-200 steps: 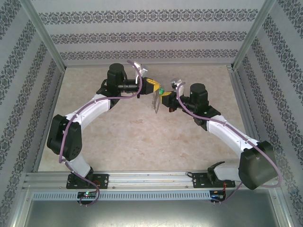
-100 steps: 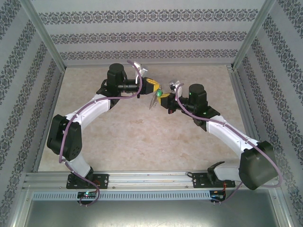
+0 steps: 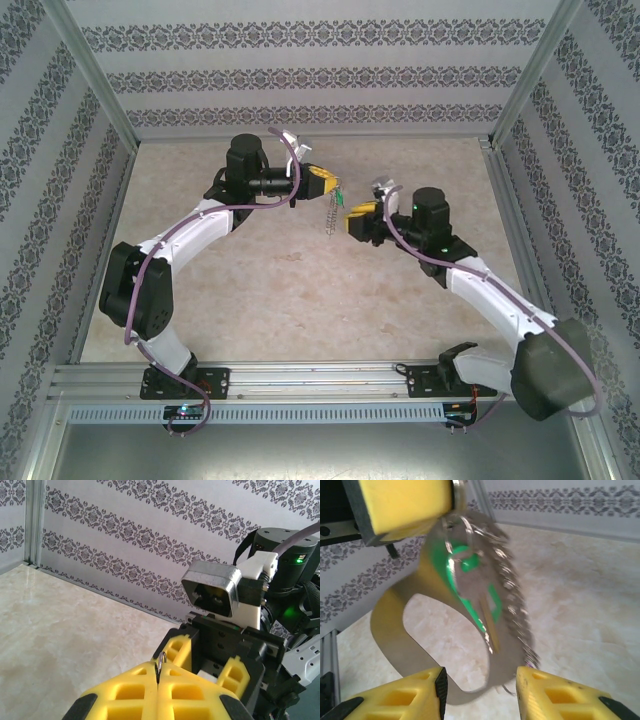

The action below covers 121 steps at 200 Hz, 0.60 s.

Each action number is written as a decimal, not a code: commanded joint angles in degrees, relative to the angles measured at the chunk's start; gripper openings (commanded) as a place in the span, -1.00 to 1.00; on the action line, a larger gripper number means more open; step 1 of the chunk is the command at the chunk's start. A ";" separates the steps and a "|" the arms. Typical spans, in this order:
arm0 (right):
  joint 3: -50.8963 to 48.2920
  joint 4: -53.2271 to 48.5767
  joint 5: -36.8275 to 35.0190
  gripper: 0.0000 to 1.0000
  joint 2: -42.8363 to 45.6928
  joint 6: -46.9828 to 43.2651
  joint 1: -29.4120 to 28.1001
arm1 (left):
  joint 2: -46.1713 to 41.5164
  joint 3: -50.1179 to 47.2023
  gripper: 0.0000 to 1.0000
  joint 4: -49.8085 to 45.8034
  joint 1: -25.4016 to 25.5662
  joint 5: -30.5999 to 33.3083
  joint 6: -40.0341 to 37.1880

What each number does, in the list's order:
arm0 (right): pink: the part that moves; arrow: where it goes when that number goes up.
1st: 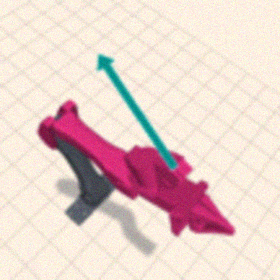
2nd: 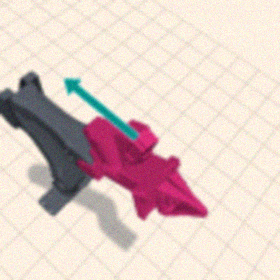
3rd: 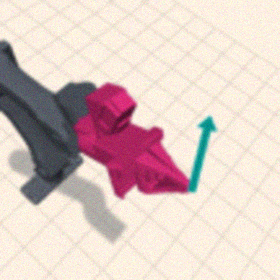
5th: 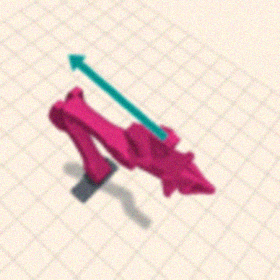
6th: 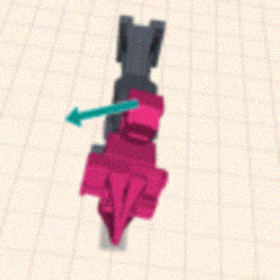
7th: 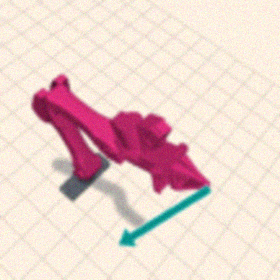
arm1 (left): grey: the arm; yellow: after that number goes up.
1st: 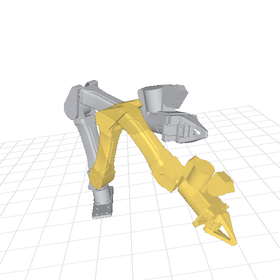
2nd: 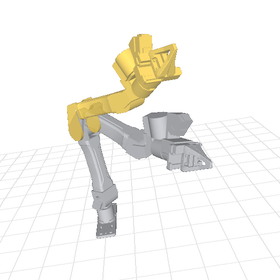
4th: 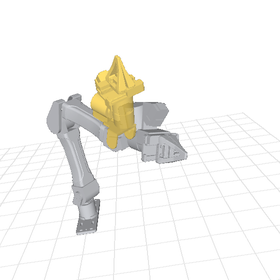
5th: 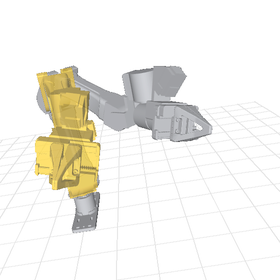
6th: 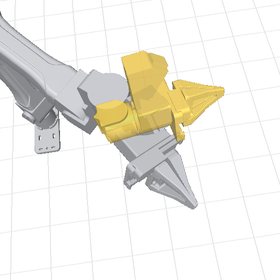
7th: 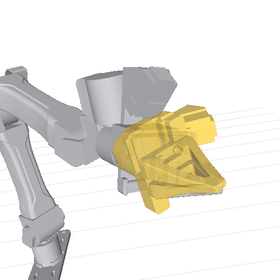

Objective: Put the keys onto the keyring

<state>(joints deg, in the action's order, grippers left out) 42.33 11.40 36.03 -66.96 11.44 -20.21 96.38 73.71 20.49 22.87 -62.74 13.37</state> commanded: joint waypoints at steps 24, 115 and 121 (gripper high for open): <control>-1.65 3.12 -1.05 -0.17 3.73 4.21 2.79 | -1.79 -0.06 -1.00 4.48 0.51 -1.15 0.87; 4.97 8.45 -3.93 -0.19 -1.54 11.35 2.87 | -1.29 -0.90 -1.00 9.03 0.51 -1.86 4.34; 5.12 9.37 -3.34 -0.18 -1.79 12.07 2.89 | -1.28 -0.89 -1.00 9.19 0.51 -1.80 4.50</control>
<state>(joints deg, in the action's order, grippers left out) 45.23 15.88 32.14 -67.79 19.86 -17.61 96.38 72.88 24.73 22.87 -62.94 15.97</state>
